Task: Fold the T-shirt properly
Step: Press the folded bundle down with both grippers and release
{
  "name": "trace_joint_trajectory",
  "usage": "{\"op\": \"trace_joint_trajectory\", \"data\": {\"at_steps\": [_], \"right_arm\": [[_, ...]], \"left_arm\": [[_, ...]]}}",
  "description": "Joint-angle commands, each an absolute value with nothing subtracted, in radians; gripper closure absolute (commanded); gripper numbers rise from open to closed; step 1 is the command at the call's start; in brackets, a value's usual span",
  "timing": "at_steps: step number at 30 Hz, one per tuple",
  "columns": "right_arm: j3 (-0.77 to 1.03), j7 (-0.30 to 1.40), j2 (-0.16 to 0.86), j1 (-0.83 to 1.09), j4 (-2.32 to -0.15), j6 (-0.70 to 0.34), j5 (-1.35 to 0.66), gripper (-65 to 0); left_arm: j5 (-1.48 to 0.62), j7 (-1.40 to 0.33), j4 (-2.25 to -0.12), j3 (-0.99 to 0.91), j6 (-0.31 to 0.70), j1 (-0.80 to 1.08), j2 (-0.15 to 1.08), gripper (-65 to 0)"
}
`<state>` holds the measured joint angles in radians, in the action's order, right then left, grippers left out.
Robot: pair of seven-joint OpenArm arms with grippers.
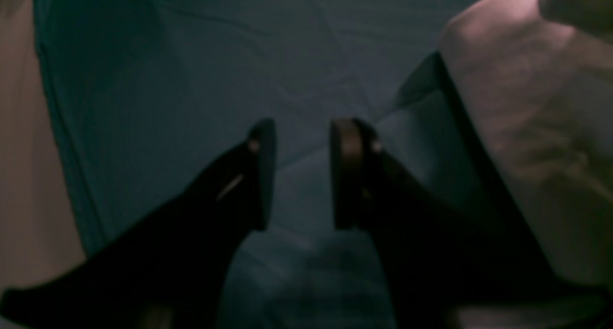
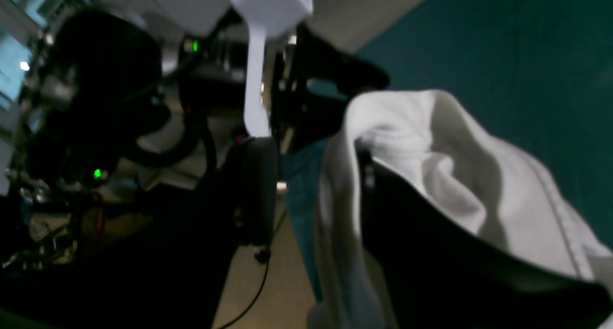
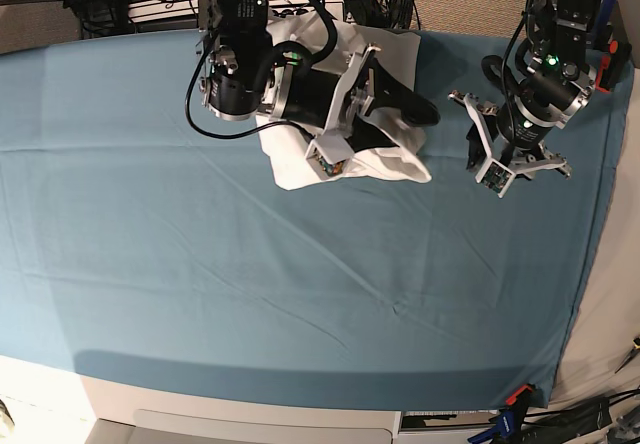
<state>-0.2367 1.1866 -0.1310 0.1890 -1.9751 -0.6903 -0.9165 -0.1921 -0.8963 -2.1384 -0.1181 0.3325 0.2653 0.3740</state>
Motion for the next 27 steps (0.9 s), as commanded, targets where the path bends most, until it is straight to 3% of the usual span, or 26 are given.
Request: {"op": "trace_joint_trajectory", "data": {"at_steps": [1, 5, 12, 22, 27], "right_arm": [[-0.241, 1.161, -0.142, 0.18, -1.996, -0.698, -0.944, -24.1], [-0.241, 1.155, -0.141, 0.18, -1.996, -0.698, -0.858, -34.0], [-0.241, 1.16, -0.141, 0.18, -1.996, -0.698, -0.817, -34.4], [-0.242, 1.171, -0.141, 0.181, -2.131, -0.698, -0.453, -34.4], [-0.243, 1.143, -0.138, 0.188, -2.172, -0.698, -0.396, -34.3]], "left_arm": [[-0.196, -0.875, -2.158, -0.122, 0.329, 0.258, 0.383, -21.1], [-0.196, -0.875, -2.158, -0.122, 0.329, 0.258, 0.386, -21.1], [-0.206, -0.875, -2.158, -0.122, 0.329, 0.26, 0.394, -21.1], [-0.223, -0.875, -2.158, -0.122, 0.329, 0.27, 0.394, -21.1], [-0.225, -0.875, -2.158, -0.122, 0.329, 0.272, 0.396, -21.1]]}}
